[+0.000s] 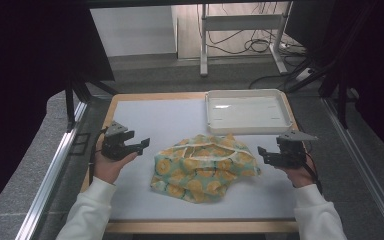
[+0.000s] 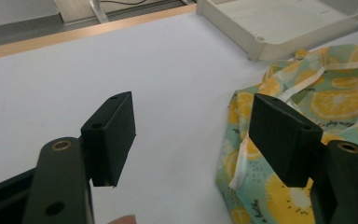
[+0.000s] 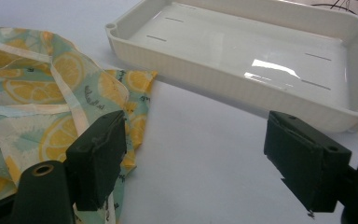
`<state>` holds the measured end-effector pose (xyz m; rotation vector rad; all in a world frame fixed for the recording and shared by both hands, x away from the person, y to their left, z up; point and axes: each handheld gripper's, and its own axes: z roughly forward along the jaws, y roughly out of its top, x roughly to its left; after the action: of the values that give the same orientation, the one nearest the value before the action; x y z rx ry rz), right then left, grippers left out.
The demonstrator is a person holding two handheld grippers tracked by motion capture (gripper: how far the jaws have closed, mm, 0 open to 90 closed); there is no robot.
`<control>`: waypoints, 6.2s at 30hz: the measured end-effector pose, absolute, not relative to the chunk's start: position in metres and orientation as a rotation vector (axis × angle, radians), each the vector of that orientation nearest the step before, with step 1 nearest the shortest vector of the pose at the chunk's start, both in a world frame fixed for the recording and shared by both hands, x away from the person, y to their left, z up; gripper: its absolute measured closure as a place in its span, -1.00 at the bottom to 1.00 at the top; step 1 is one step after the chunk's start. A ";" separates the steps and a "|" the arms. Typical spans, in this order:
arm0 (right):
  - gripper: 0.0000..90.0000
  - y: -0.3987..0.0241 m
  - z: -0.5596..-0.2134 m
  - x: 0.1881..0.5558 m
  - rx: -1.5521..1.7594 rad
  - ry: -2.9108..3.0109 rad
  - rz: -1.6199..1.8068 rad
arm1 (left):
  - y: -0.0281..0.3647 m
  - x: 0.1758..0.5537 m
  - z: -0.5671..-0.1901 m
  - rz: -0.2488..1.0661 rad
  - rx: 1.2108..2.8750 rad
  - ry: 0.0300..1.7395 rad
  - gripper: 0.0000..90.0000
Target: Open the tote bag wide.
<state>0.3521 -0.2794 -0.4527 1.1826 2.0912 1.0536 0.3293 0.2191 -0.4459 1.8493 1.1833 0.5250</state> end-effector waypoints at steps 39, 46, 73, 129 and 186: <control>-0.53 -0.276 -0.456 0.352 1.166 2.097 1.031 | 0.174 0.357 -0.450 0.397 1.919 1.097 -0.23; -0.53 -0.276 -0.457 0.352 1.164 2.102 1.017 | 0.167 0.364 -0.459 0.374 1.955 1.075 -0.22; -0.53 -0.276 -0.460 0.353 1.163 2.104 0.990 | 0.159 0.376 -0.496 0.268 2.111 1.090 -0.19; -0.51 -0.234 -0.404 0.374 1.078 2.076 1.128 | 0.158 0.370 -0.485 0.165 2.029 1.006 0.99; -0.37 -0.168 -0.465 0.398 0.944 2.406 0.930 | 0.158 0.368 -0.480 0.184 2.013 1.001 1.00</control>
<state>0.3978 -0.1679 -0.4648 0.9443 2.4063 0.9303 0.3684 0.1585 -0.4802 2.0131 1.0008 0.1841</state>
